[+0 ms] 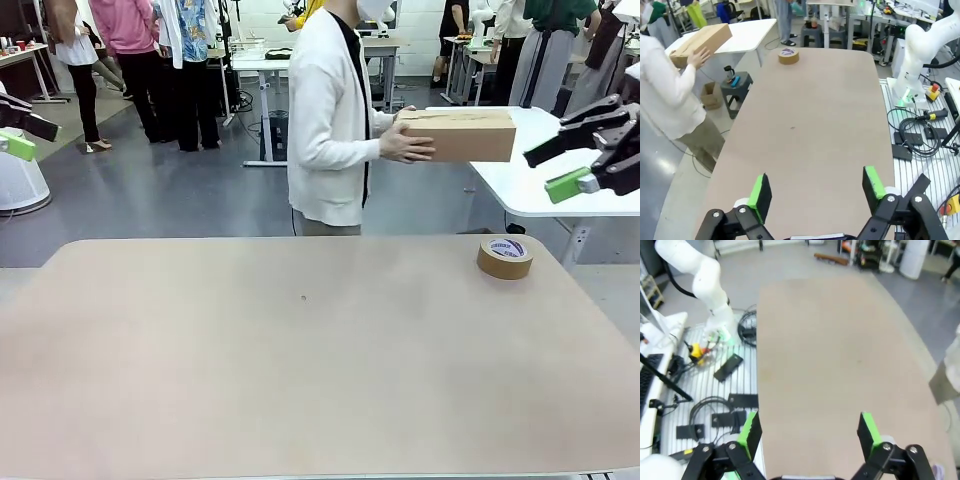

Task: Wrap the clocks to prevent damage.
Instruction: After the human seals the box with tape, release both hands from the side flaps of the Package Box.

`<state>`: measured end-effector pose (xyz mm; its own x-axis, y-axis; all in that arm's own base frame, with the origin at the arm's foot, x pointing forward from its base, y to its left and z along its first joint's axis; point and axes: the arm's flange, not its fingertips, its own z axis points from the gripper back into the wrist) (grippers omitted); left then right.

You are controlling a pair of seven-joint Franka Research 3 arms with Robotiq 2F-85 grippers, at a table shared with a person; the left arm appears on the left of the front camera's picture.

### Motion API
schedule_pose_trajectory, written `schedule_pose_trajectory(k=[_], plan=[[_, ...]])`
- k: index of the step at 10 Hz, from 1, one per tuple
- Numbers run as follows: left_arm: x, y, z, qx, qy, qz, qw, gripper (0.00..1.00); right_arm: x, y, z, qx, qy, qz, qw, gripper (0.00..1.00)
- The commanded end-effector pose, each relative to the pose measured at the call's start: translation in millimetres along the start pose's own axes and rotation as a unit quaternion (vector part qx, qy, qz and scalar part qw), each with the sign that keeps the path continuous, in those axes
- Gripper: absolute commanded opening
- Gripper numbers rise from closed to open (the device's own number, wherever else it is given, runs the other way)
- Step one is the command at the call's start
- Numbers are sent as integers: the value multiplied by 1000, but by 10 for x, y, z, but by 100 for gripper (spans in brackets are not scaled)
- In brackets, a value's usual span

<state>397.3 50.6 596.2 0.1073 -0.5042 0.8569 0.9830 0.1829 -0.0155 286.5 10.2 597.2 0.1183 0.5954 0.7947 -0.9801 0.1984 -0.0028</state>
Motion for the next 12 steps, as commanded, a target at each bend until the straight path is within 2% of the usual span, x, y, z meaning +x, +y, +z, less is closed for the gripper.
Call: schedule_pose_trajectory(k=[1, 3, 7, 9, 10, 12], plan=[[-66, -75, 71, 32, 12, 5, 999, 100, -104, 134, 45, -29, 36, -28, 999, 100], [-152, -100, 120, 58, 17, 10, 998, 100, -176, 186, 80, -33, 41, -32, 998, 100], [-233, -52, 131, 55, 33, 23, 998, 100, -229, 159, 94, -25, 33, -46, 998, 100], [-224, -38, 121, 36, 45, 17, 998, 100, -189, 156, 84, -17, 29, -56, 998, 100], [-226, -22, 145, 48, 29, 13, 998, 100, -200, 154, 126, -25, 30, -34, 999, 100], [-226, -22, 145, 48, 29, 13, 998, 100, -200, 154, 126, -25, 30, -34, 999, 100]])
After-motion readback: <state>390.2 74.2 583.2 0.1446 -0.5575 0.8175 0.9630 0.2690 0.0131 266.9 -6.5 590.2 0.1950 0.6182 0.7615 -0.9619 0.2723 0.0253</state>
